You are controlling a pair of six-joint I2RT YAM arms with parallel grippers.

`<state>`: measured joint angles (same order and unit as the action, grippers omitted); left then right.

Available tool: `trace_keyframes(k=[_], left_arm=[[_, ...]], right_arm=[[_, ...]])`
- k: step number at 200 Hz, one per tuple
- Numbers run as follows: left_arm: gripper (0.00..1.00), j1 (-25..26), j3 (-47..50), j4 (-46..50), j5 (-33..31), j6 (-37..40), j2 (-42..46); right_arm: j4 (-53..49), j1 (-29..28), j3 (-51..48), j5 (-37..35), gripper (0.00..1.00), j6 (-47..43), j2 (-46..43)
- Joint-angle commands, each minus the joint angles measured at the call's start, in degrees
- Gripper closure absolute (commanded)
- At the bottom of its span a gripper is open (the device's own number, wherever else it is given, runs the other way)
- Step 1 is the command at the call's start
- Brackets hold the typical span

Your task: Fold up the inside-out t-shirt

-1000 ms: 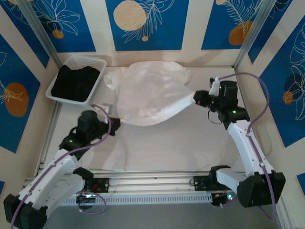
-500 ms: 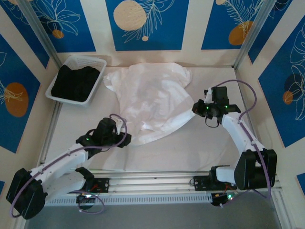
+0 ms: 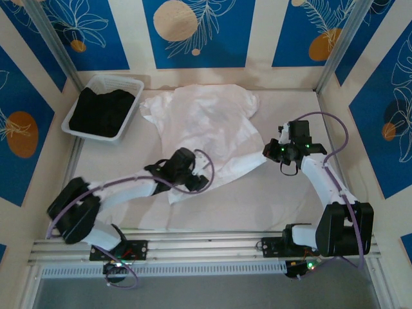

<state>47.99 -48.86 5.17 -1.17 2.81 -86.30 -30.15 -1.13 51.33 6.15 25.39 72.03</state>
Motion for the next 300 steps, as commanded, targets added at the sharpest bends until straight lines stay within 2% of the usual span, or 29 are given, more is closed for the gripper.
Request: trace_keyframes(k=[1,40,67,103,152,194,225,274,281,294,300], left_arm=[[0.37,0.2,-5.4,0.4,-1.2,8.1,-7.2],[0.37,-1.4,-14.5,4.7,-1.3,9.7,-17.9],[0.43,-2.7,-17.9,6.7,2.9,9.0,-21.4],[0.68,-4.4,-21.3,8.8,7.1,7.6,-24.6],[1.0,-6.9,-22.3,9.0,13.7,5.1,-24.6],[1.0,-8.6,-19.7,5.8,20.0,1.6,-20.0],[1.0,-9.1,-17.5,3.4,22.3,-0.4,-16.9],[1.0,-9.1,-18.1,4.4,19.5,1.1,-17.8],[0.93,-9.1,-18.9,5.3,19.2,1.7,-18.4],[0.7,-9.1,-20.1,7.1,18.6,2.8,-19.5],[0.63,-9.1,-20.7,7.7,18.2,3.2,-20.1]], right_arm=[[-0.9,0.4,-0.5,1.9,0.99,-1.2,-1.5],[-1.1,0.9,-1.0,2.4,0.99,-1.3,-2.7],[-1.2,1.1,-1.2,2.5,0.99,-1.4,-3.3],[-1.0,1.2,-1.2,2.9,0.99,-1.2,-3.3],[-1.1,1.4,-1.4,3.1,0.99,-0.8,-3.9],[-1.2,1.7,-1.4,2.8,0.99,-0.9,-4.1],[-0.9,1.7,-1.3,3.1,0.99,-0.8,-4.0],[-0.8,1.7,-1.3,3.4,0.99,-0.9,-4.1],[-0.8,1.7,-1.4,3.5,0.99,-0.9,-4.0],[-0.9,1.8,-1.3,3.5,0.99,-1.0,-4.1],[-0.8,1.7,-1.4,3.5,0.99,-1.0,-4.1]])
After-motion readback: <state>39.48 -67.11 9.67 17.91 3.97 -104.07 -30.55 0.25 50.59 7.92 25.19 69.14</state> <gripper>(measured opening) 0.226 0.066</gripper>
